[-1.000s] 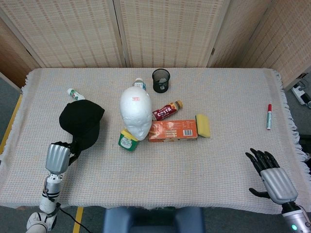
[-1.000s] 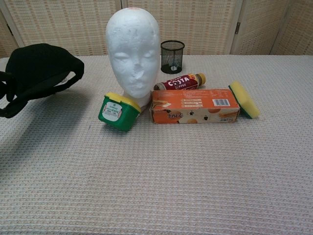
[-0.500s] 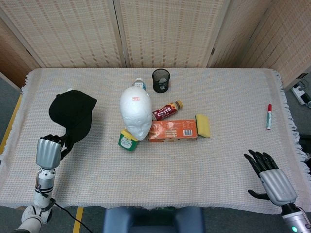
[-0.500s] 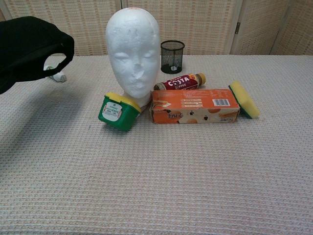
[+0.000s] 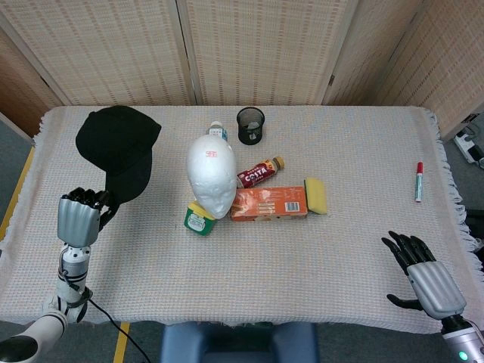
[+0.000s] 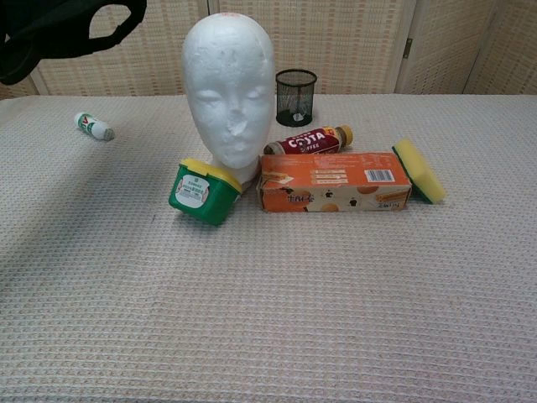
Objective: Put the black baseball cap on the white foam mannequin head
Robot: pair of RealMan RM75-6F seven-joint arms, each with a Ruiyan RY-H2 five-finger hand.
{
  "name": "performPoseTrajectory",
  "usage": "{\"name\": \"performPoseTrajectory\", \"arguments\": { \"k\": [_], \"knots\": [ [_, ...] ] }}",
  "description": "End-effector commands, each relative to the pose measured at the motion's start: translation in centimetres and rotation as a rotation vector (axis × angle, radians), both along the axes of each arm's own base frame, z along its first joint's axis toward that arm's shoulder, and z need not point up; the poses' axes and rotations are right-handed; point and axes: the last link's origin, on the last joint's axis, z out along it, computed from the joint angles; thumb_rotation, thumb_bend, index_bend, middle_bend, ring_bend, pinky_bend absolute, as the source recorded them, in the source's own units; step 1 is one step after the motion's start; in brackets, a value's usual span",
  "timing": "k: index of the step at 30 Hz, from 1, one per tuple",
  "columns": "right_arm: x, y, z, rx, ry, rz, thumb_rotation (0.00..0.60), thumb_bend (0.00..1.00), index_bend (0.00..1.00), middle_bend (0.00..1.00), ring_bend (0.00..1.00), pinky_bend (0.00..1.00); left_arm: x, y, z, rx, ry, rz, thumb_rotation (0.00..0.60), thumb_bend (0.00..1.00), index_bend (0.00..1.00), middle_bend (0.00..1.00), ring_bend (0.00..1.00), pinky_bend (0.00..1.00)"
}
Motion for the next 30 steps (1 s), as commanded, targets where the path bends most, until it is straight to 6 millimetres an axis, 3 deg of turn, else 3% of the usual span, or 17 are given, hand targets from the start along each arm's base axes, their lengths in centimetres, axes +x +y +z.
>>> {"name": "performPoseTrajectory", "arguments": {
  "k": [1,8,14,20,28,30],
  "knots": [
    [0.0,-0.1,0.3,0.002,-0.008,-0.002,0.600,0.04,0.00,0.00,0.00,0.00,4.2,1.3,0.8,0.045,0.005,-0.083,0.600,0.50,0.75,1.00,1.00,1.00],
    [-0.2,-0.2,1.3,-0.021,-0.026,-0.012,0.600,0.04,0.00,0.00,0.00,0.00,9.4,1.8,-0.7,0.007,0.028,-0.140,0.600,0.49,0.75,1.00,1.00,1.00],
    [-0.2,-0.2,2.1,-0.043,-0.036,-0.009,0.600,0.04,0.00,0.00,0.00,0.00,11.8,1.3,-3.7,-0.054,0.068,-0.170,0.600,0.49,0.75,1.00,1.00,1.00],
    [-0.3,-0.2,2.7,-0.046,-0.053,-0.011,0.600,0.04,0.00,0.00,0.00,0.00,11.6,0.4,-6.7,-0.122,0.112,-0.174,0.600,0.49,0.75,1.00,1.00,1.00],
    [-0.4,-0.3,2.6,-0.051,-0.039,-0.024,0.600,0.04,0.00,0.00,0.00,0.00,10.3,-1.3,-8.7,-0.171,0.144,-0.202,0.600,0.49,0.75,1.00,1.00,1.00],
    [-0.3,-0.3,2.3,-0.044,-0.034,-0.025,0.600,0.05,0.00,0.00,0.00,0.00,9.8,-1.5,-9.1,-0.184,0.148,-0.196,0.600,0.48,0.69,1.00,1.00,1.00]
  ]
}}
